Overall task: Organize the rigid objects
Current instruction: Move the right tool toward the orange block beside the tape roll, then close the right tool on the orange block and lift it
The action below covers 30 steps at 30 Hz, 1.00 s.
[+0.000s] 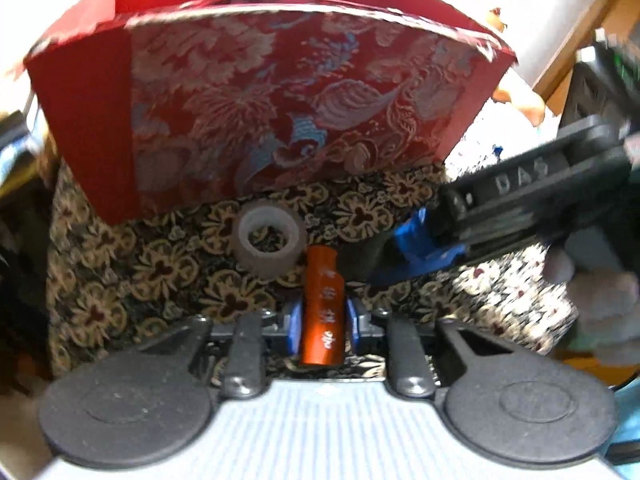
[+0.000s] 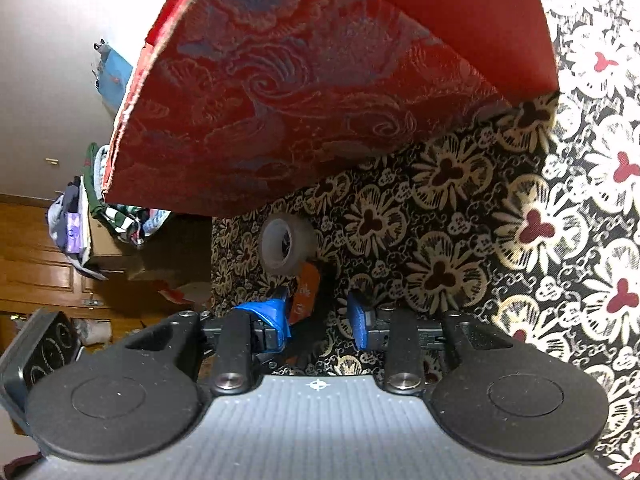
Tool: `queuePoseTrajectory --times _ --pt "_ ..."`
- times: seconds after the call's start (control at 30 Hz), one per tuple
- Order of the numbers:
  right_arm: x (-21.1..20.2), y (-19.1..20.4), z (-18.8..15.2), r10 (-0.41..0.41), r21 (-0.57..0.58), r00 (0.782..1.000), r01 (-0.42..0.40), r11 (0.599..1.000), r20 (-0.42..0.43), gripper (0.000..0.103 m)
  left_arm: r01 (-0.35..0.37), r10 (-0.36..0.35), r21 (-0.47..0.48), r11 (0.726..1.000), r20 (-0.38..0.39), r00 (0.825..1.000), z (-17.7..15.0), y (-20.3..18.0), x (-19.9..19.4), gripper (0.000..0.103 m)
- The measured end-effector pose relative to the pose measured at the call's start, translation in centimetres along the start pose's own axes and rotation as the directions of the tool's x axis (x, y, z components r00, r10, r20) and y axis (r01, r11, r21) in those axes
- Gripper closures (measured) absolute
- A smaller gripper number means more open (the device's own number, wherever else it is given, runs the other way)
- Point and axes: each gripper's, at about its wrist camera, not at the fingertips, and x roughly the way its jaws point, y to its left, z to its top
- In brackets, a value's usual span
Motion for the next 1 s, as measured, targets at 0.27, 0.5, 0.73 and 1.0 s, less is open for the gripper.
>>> queuePoseTrajectory --times 0.27,0.5,0.73,1.0 --pt "-1.6 -0.9 0.1 0.072 0.019 0.997 -0.072 0.997 0.009 0.093 0.101 -0.1 -0.066 0.993 0.022 0.995 0.9 0.4 -1.1 0.083" --pt "-7.0 -0.1 0.0 0.109 -0.034 0.986 -0.105 0.994 0.124 0.096 0.166 -0.167 0.021 0.986 0.064 0.984 3.1 -2.3 -2.6 0.084" --pt "-13.0 3.2 1.3 0.151 -0.167 0.953 -0.109 0.98 0.264 0.097 0.22 -0.249 0.173 0.96 0.165 0.954 6.3 -5.6 -6.1 0.084" --pt "-13.3 9.4 7.8 0.183 -0.351 0.929 -0.063 0.934 0.321 0.097 0.163 -0.237 0.243 0.956 0.315 0.919 12.2 -6.0 -9.8 0.084"
